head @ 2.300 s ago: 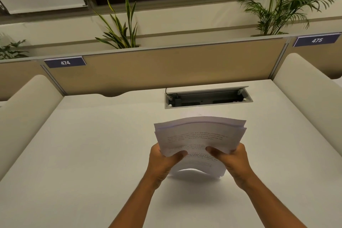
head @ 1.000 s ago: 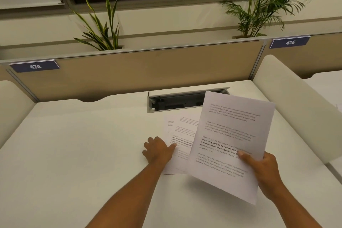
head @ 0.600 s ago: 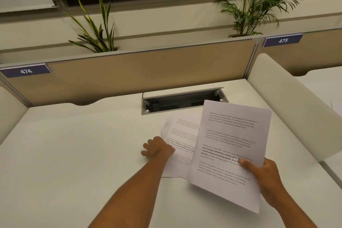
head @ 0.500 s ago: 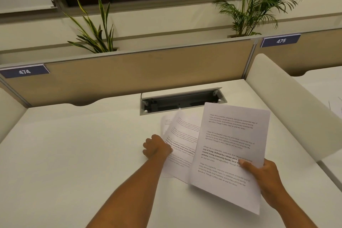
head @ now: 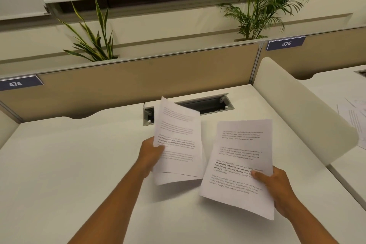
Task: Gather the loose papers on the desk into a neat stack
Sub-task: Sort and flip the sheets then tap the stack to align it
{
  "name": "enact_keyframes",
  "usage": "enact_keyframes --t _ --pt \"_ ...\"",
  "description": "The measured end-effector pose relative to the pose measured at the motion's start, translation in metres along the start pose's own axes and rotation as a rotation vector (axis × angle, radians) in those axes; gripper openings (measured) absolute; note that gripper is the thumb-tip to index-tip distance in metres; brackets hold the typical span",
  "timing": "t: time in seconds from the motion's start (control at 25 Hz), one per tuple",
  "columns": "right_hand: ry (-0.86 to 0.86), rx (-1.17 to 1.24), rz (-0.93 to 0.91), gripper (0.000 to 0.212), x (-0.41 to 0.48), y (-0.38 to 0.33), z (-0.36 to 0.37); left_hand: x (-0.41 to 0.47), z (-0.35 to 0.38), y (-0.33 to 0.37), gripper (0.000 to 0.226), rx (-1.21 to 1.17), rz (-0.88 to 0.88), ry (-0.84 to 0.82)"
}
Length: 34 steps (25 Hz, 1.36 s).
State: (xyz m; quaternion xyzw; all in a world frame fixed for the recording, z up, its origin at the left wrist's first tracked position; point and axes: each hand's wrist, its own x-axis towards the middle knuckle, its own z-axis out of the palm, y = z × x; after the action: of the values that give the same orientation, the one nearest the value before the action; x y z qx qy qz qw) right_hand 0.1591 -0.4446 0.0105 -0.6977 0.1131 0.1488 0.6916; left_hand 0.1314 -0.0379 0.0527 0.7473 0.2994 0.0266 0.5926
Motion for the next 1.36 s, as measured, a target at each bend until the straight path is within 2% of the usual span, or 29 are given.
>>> enact_keyframes --t 0.16,0.36,0.64,0.88,1.04,1.2,1.36 --pt "-0.036 0.014 0.013 0.029 -0.003 -0.003 0.015 -0.014 -0.038 0.006 0.029 -0.227 -0.002 -0.058" --pt "-0.135 0.09 0.003 0.027 -0.013 -0.015 0.053 -0.034 -0.049 0.005 0.034 -0.352 -0.011 -0.147" --pt "-0.354 0.169 -0.002 0.049 -0.03 -0.035 0.112 -0.068 -0.032 -0.017 0.037 -0.236 -0.057 -0.21" --pt "-0.467 0.13 0.016 0.043 -0.04 -0.034 0.138 -0.08 -0.036 -0.024 0.029 -0.258 -0.112 -0.249" --pt "-0.447 -0.023 -0.092 0.035 -0.043 -0.038 0.149 -0.09 -0.044 -0.021 0.033 -0.151 0.052 -0.198" --pt "-0.349 -0.015 -0.233 0.029 -0.053 -0.05 0.164 -0.105 -0.047 -0.021 0.035 -0.24 0.236 -0.01" --pt "-0.367 -0.01 -0.357 0.047 -0.061 -0.056 0.172 -0.115 -0.054 -0.023 0.06 -0.296 0.381 0.023"
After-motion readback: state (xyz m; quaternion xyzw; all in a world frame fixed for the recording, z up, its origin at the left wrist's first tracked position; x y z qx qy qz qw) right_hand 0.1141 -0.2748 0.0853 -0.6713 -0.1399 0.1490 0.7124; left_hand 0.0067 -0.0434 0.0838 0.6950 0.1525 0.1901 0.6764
